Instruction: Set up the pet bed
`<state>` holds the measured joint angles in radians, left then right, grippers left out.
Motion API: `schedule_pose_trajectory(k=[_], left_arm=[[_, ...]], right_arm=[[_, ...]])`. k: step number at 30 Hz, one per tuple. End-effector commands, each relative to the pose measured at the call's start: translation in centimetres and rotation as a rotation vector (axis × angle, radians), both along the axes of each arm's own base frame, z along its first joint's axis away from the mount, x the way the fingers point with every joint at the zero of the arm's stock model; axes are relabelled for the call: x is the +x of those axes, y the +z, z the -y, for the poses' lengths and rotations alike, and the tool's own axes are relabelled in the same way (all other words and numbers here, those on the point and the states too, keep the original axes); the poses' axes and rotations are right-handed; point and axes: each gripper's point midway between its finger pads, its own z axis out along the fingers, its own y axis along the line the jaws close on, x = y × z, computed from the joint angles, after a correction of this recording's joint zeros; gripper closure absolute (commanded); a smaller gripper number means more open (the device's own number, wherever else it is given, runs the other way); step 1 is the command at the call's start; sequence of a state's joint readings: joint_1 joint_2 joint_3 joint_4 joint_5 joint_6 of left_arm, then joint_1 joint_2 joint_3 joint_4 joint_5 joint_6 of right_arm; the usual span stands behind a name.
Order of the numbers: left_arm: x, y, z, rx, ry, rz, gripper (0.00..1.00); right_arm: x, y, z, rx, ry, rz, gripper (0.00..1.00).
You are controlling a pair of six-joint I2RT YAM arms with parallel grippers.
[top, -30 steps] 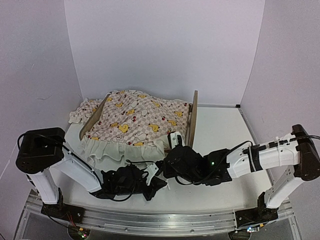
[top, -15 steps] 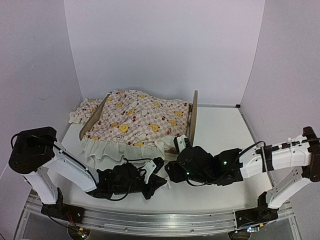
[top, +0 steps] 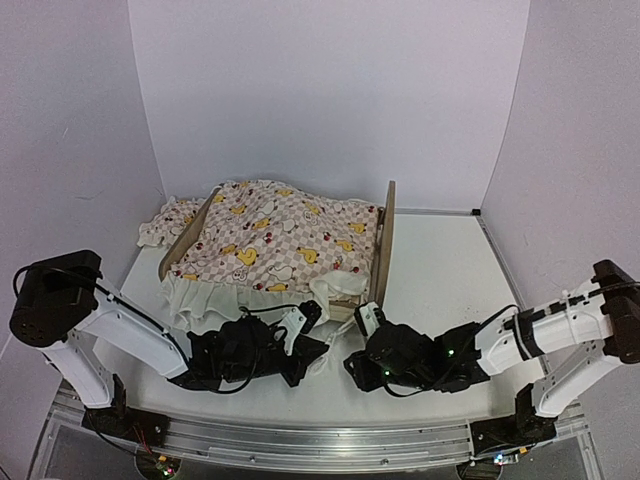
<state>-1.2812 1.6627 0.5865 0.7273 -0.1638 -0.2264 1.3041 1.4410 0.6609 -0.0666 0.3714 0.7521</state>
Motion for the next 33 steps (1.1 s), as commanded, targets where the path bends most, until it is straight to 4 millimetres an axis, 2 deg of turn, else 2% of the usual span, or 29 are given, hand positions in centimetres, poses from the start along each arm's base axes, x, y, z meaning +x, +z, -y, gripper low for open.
schedule_pose_trajectory(k=[1, 7, 12, 21, 26, 28, 30, 31, 33], left_arm=[[1.1, 3.1, 0.1, -0.049, 0.032, 0.058, 1.00], [1.1, 3.1, 0.1, -0.042, 0.022, 0.064, 1.00], [1.0, 3.1, 0.0, -0.040, 0.021, 0.060, 1.00], [0.9, 2.9, -0.4, -0.033, 0.019, 0.060, 1.00], [0.9, 2.9, -0.7, -0.032, 0.025, 0.063, 1.00], [0.8, 2.7, -0.7, -0.030, 0.022, 0.058, 1.00], [0.8, 2.8, -0.7, -0.033, 0.018, 0.056, 1.00], [0.8, 2.9, -0.7, -0.034, 0.016, 0.057, 1.00], [0.8, 2.8, -0.7, -0.030, 0.016, 0.062, 1.00]], right_arm=[[1.0, 0.0, -1.9, 0.114, -0.040, 0.049, 0.58], [1.9, 0.0, -4.5, 0.187, -0.033, 0.144, 0.54], [2.2, -0.8, -5.3, 0.205, -0.062, 0.178, 0.48], [3.8, -2.5, -6.5, 0.102, -0.099, 0.245, 0.39], [4.6, -4.6, -6.7, 0.012, -0.138, 0.255, 0.37], [5.1, -5.2, -6.3, -0.045, -0.167, 0.267, 0.41], [5.2, -5.5, -5.6, -0.083, -0.175, 0.279, 0.50], [5.2, -5.7, -5.1, -0.099, -0.178, 0.281, 0.55], [5.1, -5.7, -4.1, -0.122, -0.184, 0.283, 0.71]])
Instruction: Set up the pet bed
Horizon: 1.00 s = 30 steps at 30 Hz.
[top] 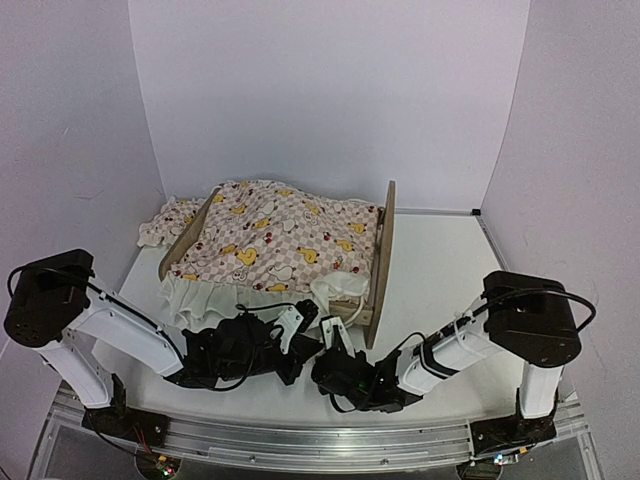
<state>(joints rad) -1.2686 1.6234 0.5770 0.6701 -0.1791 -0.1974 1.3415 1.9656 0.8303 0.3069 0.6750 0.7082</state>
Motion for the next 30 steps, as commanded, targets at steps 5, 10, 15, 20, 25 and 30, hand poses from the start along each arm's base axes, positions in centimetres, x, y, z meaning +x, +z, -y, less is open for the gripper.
schedule_pose_trajectory(k=[5, 10, 15, 20, 25, 30], left_arm=[[-0.1, 2.9, 0.5, -0.072, -0.023, 0.039, 1.00], [-0.9, 2.5, 1.2, -0.068, -0.065, 0.015, 1.00], [-1.6, 1.9, 1.8, -0.063, -0.099, -0.013, 1.00], [-4.4, 0.5, 3.3, -0.046, -0.229, -0.070, 1.00], [-6.0, 0.0, 3.8, -0.038, -0.305, -0.093, 0.79], [-6.1, 2.1, 3.2, -0.067, -0.330, -0.028, 0.49]], right_arm=[[-0.3, 2.9, 4.5, -0.012, -0.073, 0.014, 1.00], [-1.7, 5.2, 5.9, 0.073, -0.010, -0.011, 1.00], [-2.0, 6.6, 7.3, 0.151, -0.003, 0.009, 1.00], [-2.2, 8.2, 7.7, 0.167, 0.064, 0.076, 1.00], [-2.5, 9.1, 7.8, 0.175, 0.115, 0.120, 1.00], [-2.7, 9.2, 7.8, 0.180, 0.142, 0.132, 1.00]])
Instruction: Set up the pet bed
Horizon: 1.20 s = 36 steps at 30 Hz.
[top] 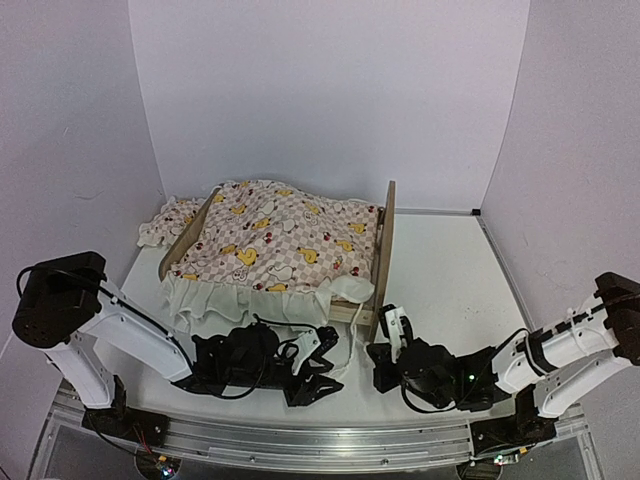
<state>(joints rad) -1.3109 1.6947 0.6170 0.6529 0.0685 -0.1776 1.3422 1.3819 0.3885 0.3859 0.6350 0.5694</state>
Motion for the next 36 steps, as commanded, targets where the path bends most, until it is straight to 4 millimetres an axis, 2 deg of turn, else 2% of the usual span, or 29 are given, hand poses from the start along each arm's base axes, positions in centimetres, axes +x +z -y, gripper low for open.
schedule_pose_trajectory(k=[1, 2, 4, 6, 9, 10, 12, 16, 19, 28, 32, 36], left_arm=[[-0.3, 4.3, 0.5, -0.106, -0.046, 0.057, 0.46], [0.2, 4.3, 0.6, -0.105, -0.022, 0.065, 0.36], [2.4, 4.4, 1.0, -0.101, 0.075, 0.077, 0.36], [4.9, 4.7, 1.5, -0.097, 0.198, 0.090, 0.45], [7.3, 4.6, 2.8, -0.095, 0.305, 0.104, 0.68], [8.2, 4.2, 3.0, -0.089, 0.341, 0.106, 0.72], [9.3, 3.7, 3.7, -0.082, 0.381, 0.114, 0.75], [11.4, 3.3, 3.9, -0.073, 0.484, 0.148, 0.77], [12.4, 3.0, 3.8, -0.061, 0.536, 0.169, 0.76], [13.4, 3.1, 5.5, -0.069, 0.559, 0.194, 0.75], [14.1, 3.8, 5.5, -0.077, 0.587, 0.217, 0.79], [14.0, 4.8, 5.6, -0.096, 0.575, 0.216, 0.90]], right_arm=[[-0.1, 2.0, -1.0, 0.061, 0.040, 0.047, 1.00], [-0.1, 2.0, -1.1, 0.060, 0.043, 0.048, 1.00], [-0.1, 2.0, -1.1, 0.061, 0.045, 0.049, 1.00], [0.0, 2.2, -1.1, 0.066, 0.042, 0.053, 1.00], [0.0, 2.6, -1.2, 0.076, 0.044, 0.062, 1.00], [0.0, 2.8, -1.2, 0.079, 0.045, 0.064, 1.00], [0.0, 3.1, -1.2, 0.080, 0.046, 0.075, 1.00], [0.0, 3.5, -1.2, 0.085, 0.051, 0.087, 1.00], [0.0, 3.7, -1.0, 0.090, 0.049, 0.089, 1.00], [-0.2, 3.4, -0.7, 0.107, 0.055, 0.076, 1.00], [-0.3, 3.5, -0.6, 0.114, 0.055, 0.076, 1.00], [0.0, 3.5, -0.4, 0.115, 0.035, 0.082, 1.00]])
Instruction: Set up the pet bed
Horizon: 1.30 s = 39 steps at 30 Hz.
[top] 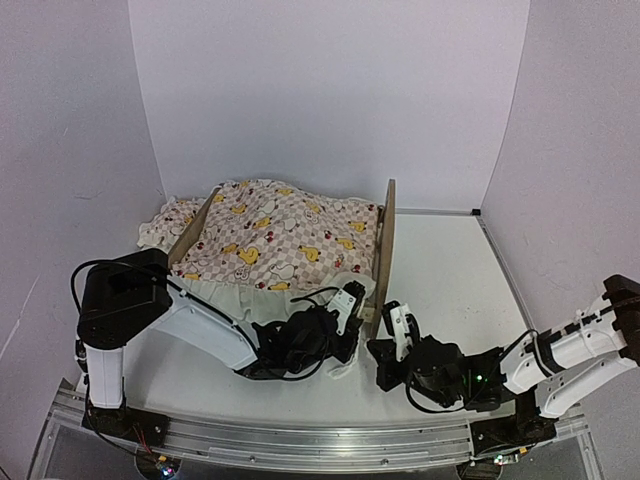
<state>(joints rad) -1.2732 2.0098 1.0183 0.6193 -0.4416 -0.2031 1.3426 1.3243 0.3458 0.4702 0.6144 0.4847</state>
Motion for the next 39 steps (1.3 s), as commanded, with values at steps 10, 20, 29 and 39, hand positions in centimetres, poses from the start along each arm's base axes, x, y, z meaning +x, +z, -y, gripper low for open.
schedule_pose_trajectory(k=[10, 20, 29, 39], left_arm=[[-0.4, 6.1, -0.9, -0.145, -0.060, 0.003, 1.00], [-2.2, 6.4, -1.2, -0.176, -0.166, -0.060, 1.00], [-2.9, 6.6, -1.5, -0.197, -0.255, -0.108, 1.00], [-2.5, 5.7, -1.6, -0.180, -0.298, -0.123, 0.97]], right_arm=[[3.4, 4.2, -1.2, 0.119, -0.101, 0.095, 1.00], [6.0, 3.8, -2.5, 0.127, -0.078, 0.175, 1.00], [7.0, 4.4, -3.2, 0.153, 0.004, 0.288, 1.00], [7.5, 3.7, -4.5, 0.137, 0.168, 0.372, 1.00]])
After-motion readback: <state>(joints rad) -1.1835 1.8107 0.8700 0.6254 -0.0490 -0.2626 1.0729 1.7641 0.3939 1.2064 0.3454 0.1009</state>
